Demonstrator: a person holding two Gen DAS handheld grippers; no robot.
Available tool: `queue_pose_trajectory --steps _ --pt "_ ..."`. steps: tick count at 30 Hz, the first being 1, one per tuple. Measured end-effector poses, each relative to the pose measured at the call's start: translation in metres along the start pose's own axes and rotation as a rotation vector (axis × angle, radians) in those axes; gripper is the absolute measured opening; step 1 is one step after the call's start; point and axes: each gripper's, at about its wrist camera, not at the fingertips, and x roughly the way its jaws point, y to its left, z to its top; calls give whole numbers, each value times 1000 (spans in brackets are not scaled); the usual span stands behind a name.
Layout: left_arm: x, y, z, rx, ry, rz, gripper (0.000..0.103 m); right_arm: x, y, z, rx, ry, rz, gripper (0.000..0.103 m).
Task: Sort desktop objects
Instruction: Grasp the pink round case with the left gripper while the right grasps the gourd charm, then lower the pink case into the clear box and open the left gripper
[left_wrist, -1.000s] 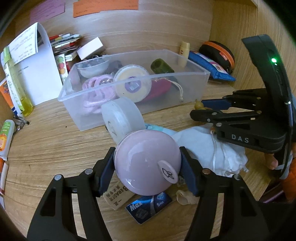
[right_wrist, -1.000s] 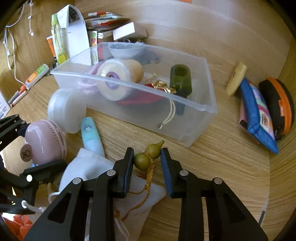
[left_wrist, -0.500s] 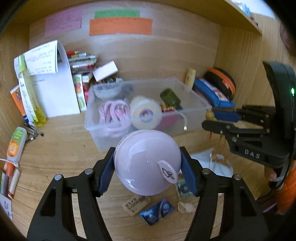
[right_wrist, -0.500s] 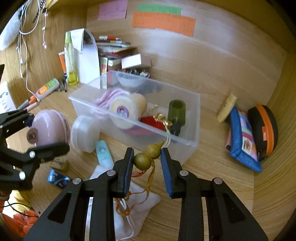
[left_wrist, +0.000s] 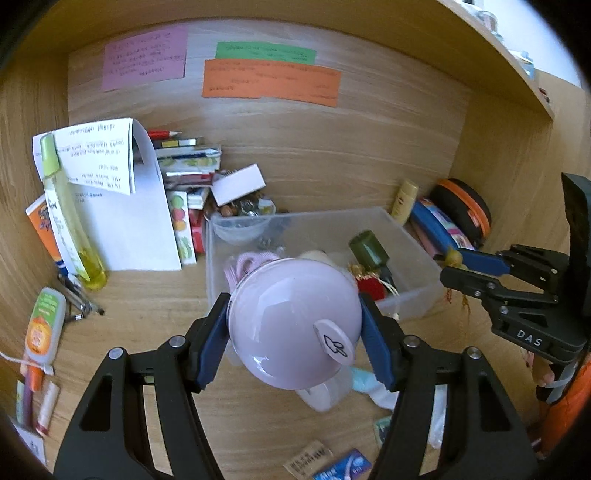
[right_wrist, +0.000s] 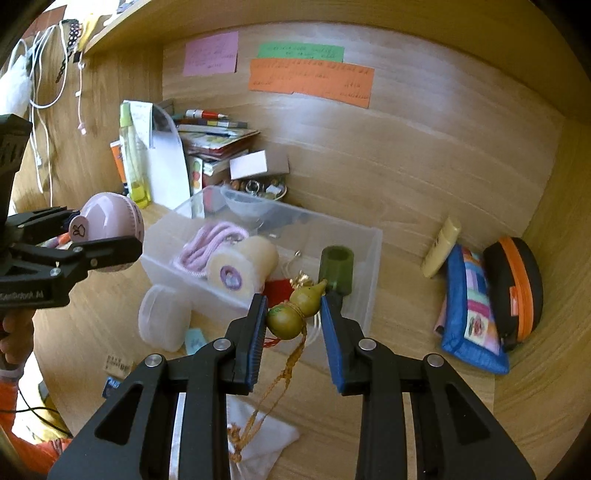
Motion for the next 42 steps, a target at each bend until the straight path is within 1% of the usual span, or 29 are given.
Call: queue_pose_trajectory --steps 5,11,17,22,33,42 --pt "14 8 14 3 10 22 65 13 -6 14 8 2 -4 27" --pt "35 18 27 2 35 40 65 37 -8 29 7 27 -6 27" --pt "58 24 31 -3 77 38 65 62 -9 39 4 65 -6 27" --pt "77 22 31 14 116 33 65 87 -13 44 7 107 2 27" --pt "100 22 27 28 166 35 65 117 -6 41 -24 176 14 27" --pt "99 17 25 45 162 41 65 121 3 36 -56 216 34 27"
